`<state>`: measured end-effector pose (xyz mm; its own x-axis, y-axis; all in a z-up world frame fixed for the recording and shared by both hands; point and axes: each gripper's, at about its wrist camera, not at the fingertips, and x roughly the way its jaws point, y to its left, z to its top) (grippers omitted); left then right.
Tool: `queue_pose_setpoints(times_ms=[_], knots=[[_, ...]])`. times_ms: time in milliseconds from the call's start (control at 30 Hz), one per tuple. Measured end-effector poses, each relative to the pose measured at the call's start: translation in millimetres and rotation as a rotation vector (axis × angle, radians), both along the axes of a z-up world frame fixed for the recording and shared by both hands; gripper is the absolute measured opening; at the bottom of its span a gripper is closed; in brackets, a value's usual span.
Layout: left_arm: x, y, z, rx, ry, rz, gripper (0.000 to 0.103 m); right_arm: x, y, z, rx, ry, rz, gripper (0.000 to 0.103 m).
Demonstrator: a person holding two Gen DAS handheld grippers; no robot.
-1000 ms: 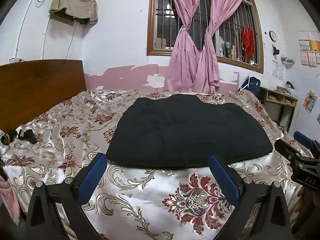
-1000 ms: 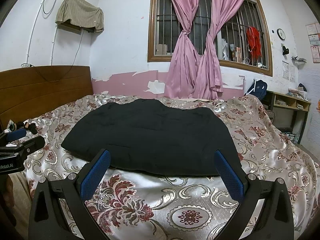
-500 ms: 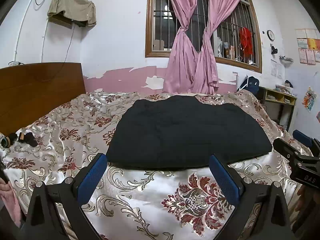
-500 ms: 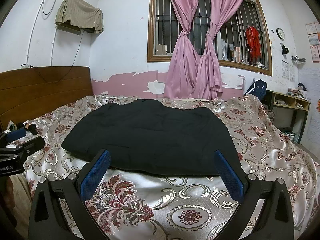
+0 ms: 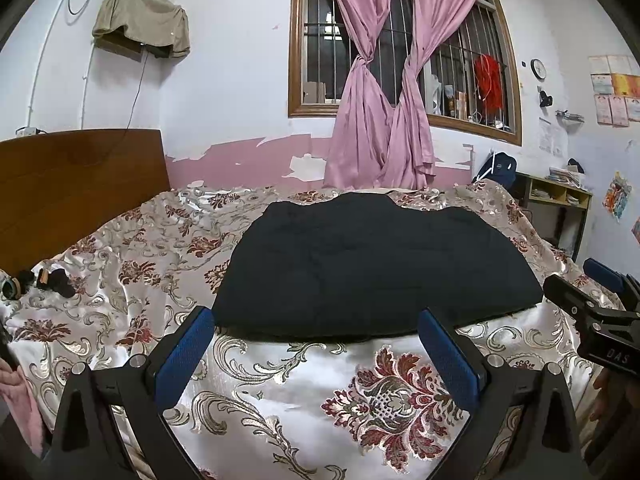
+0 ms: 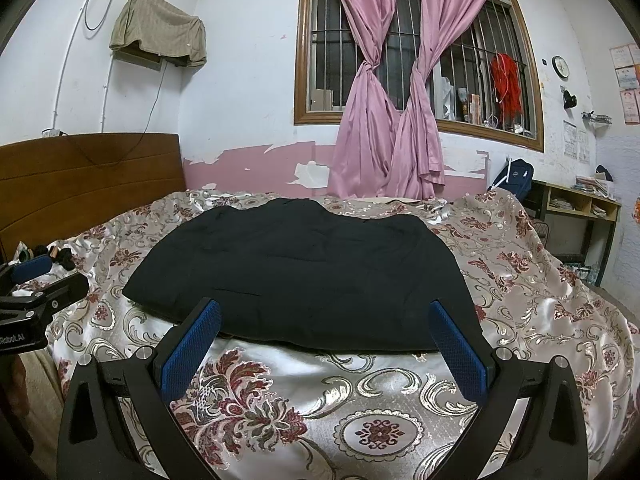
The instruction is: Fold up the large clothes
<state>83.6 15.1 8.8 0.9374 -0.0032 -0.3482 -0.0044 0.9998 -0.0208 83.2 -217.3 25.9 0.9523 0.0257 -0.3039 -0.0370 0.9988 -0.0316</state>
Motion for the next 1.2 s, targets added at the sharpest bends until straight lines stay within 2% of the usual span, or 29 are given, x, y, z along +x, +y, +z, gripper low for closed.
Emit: queue_pose_setpoints(times_ms=[1033,1133,1200], knots=[[0.2,1.4,4.7,-0.003,-0.003,-0.012,0.103,-0.5,1.5,-0.5,0.001,-0.001,0.0,0.101],[5.5,2.2,6.6,-0.017,0.023,-0.034,0.103,-0.5,1.7,-0.5,0.0,-0.001,0.0,0.101],[7.2,2.1,4.6,-0.003,0.039,-0.01,0.103,-0.7,1.9,-0.5,0.0,0.0,0.0,0.101]])
